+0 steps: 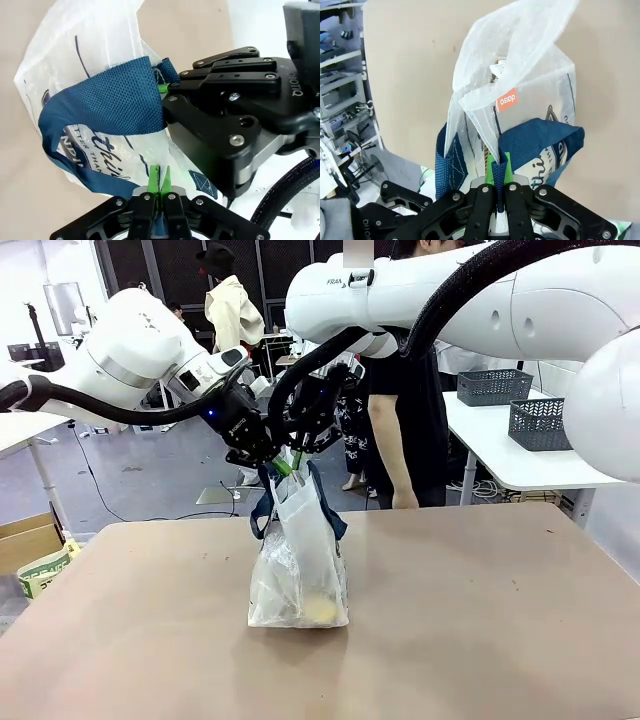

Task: Transfer purchased items from the store into the shopping bag.
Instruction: Move the Reusable shopping bag to the right side of the table.

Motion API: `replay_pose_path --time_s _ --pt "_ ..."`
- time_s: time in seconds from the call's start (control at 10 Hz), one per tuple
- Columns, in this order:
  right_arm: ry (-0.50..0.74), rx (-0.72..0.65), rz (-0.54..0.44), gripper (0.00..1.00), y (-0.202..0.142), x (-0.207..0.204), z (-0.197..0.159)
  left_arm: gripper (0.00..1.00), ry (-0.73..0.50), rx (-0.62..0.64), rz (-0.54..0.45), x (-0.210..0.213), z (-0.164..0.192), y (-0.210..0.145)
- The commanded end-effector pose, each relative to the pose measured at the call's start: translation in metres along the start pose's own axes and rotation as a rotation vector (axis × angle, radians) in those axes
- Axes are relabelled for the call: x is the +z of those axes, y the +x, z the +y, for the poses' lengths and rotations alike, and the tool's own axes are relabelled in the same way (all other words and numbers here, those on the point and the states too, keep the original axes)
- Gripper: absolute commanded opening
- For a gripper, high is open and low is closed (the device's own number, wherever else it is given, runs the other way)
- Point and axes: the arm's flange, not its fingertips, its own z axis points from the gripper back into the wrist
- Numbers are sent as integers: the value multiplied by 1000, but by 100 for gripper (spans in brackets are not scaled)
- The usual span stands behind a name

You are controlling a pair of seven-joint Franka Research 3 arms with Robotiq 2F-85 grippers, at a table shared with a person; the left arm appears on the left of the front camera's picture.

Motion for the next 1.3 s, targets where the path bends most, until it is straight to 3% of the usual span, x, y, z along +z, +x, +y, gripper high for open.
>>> replay_pose_path --time_s 0.0,0.6,0.9,1.2 --pt "-1 -1 -3 0 -1 -1 0 0 -1 -5 8 0 -3 -2" --pt "-6 -8 -3 0 0 -3 1 0 -4 -29 -28 1 -5 -7" --pt "-17 -24 -15 0 -1 -6 2 57 -69 -58 -64 6 -5 -11" --pt "-17 -35 -17 0 -2 -8 4 57 -136 -70 -50 1 -8 -10"
